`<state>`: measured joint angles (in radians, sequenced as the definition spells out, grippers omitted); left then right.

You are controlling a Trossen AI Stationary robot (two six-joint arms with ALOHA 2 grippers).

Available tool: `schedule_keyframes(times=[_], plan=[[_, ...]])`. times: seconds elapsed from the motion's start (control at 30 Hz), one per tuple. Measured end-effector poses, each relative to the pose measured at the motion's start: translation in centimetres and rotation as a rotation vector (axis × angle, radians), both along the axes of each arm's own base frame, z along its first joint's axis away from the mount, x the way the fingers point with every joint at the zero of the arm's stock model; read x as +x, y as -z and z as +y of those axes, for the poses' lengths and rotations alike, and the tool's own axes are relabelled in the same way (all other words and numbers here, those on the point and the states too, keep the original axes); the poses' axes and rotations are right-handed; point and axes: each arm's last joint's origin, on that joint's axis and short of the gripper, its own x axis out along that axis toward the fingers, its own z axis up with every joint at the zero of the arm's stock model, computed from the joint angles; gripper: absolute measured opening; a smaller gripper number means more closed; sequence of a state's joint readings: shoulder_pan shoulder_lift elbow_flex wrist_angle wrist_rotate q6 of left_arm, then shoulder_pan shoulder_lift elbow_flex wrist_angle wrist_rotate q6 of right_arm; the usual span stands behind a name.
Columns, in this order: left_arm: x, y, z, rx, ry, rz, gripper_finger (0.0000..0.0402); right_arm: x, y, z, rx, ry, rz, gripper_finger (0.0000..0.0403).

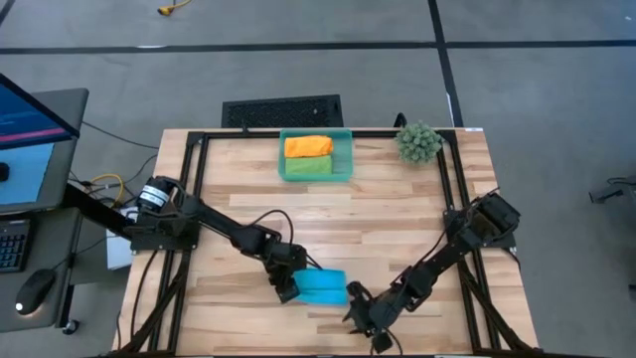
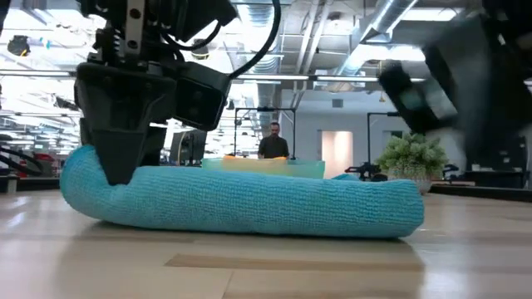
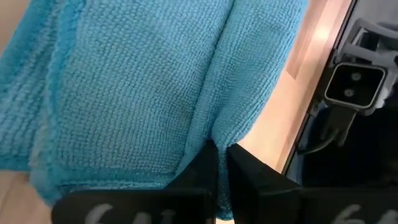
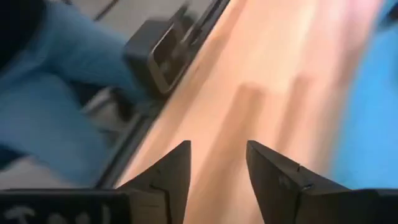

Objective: Roll microfiber towels into tight, uniform cylinder then place into a basket
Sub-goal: Roll the blue microfiber cloth

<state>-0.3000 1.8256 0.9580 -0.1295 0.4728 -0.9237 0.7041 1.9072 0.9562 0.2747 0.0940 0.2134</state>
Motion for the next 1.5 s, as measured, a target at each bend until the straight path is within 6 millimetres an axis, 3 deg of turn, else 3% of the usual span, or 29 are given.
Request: schedule_keyframes(times=[0.23, 0.37, 0.63, 1.13, 1.33, 1.5], plan=[[-0.2, 0.1, 0.2, 0.011, -0.015, 0.036, 0.0006, 0.3, -0.5, -1.0, -0.285, 0.035, -0.150, 0.0142], [-0.2, 0.2, 0.3, 0.011, -0.018, 0.048, 0.0007, 0.8, 0.8, -1.7, -0.363, 0.012, -0.130, 0.0136], [-0.3, 0.2, 0.2, 0.006, -0.015, 0.051, 0.0007, 1.8, 0.8, -3.2, -0.361, 0.052, -0.110, 0.0150], [-0.3, 0.1, 0.2, -0.007, -0.001, 0.051, 0.0007, 2.6, 1.6, -5.6, -0.255, 0.148, 0.063, 0.0211], [-0.3, 0.0, 0.2, -0.018, 0.016, 0.043, 0.0007, 3.0, 1.7, -6.7, -0.198, 0.231, 0.124, 0.0199], [-0.3, 0.0, 0.1, -0.018, 0.035, 0.037, 0.0007, 3.5, 2.4, -7.2, -0.169, 0.256, 0.151, 0.0157]])
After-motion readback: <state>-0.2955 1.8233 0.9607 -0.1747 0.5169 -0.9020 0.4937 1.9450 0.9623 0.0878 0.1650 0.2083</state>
